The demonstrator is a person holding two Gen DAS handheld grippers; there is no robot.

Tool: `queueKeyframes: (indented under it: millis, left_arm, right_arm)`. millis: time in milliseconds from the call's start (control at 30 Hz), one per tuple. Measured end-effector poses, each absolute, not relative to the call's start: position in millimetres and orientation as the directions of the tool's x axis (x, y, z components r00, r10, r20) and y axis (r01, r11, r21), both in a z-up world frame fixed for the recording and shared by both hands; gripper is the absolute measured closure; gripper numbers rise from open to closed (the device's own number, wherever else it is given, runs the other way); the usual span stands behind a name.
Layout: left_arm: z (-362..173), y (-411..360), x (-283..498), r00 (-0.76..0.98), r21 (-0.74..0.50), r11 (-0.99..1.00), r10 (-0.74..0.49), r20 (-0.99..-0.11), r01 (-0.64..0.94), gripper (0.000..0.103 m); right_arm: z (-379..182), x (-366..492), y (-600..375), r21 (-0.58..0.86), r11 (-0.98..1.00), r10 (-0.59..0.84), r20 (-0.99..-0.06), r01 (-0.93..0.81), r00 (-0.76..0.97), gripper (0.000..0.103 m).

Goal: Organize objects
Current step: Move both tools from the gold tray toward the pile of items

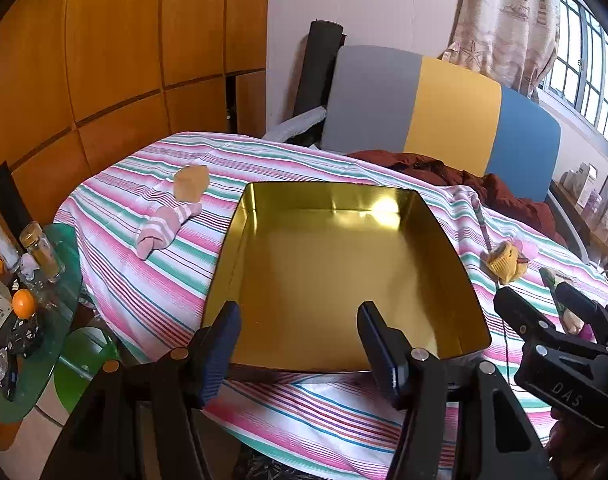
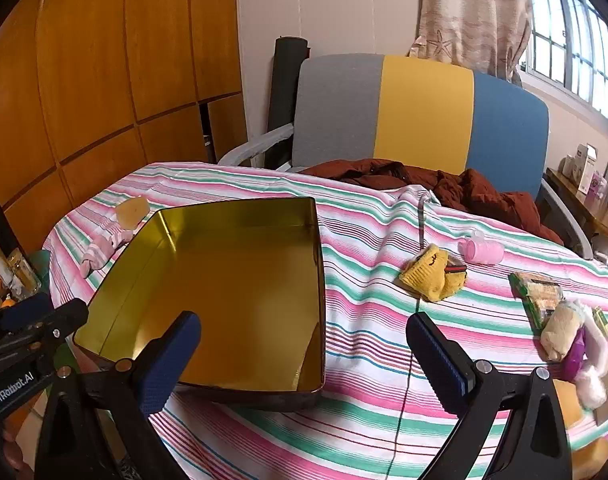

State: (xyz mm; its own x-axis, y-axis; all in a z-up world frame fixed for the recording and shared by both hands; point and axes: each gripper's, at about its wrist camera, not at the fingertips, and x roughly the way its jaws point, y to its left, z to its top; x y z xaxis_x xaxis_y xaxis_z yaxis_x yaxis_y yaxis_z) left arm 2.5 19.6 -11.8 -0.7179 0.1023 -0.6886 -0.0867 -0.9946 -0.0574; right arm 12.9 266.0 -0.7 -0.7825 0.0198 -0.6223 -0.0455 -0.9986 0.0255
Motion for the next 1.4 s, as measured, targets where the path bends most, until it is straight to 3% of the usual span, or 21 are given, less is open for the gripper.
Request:
queueKeyframes:
  millis: [367,633,800,1033,1400]
  left_arm:
    - [-19,27,-1,-0.688,-0.094,-0.985,0.167,-0.706,-0.143,0.042]
    - [-27,19,-7,-0.632,-0.25,-0.943,0.332,-0.7,-0.219,0.041]
    - [-25,26,-5,-0.65,-0.195,-0.95,0.309,-0.694,-0.244,0.04]
    - [-13,46,0,-0.649,-0.162,-0.918,0.373,-0.663,-0.363,0.021]
    - [-5,132,-5,-0.508,-0.151,-0.776,0.532,-0.677,-0.612,0.022]
  right_arm:
    - [-1,14,276,0.036,-0.997,0.031,-0.625,-0.068,-0.78,0.0]
    - [-2,15,283,0.035,-0.996,0.046,-0.628,-0.087,-0.777,0.0]
    - [-4,16,288,0.036,-0.994,0.054,-0.632,-0.098,-0.773,0.0]
    - [-7,16,294,0.033,-0.993,0.069,-0.636,-0.116,-0.768,0.0]
    - [-12,42,363,0.065,-0.975,0.107,-0.702,-0.213,-0.704,0.0]
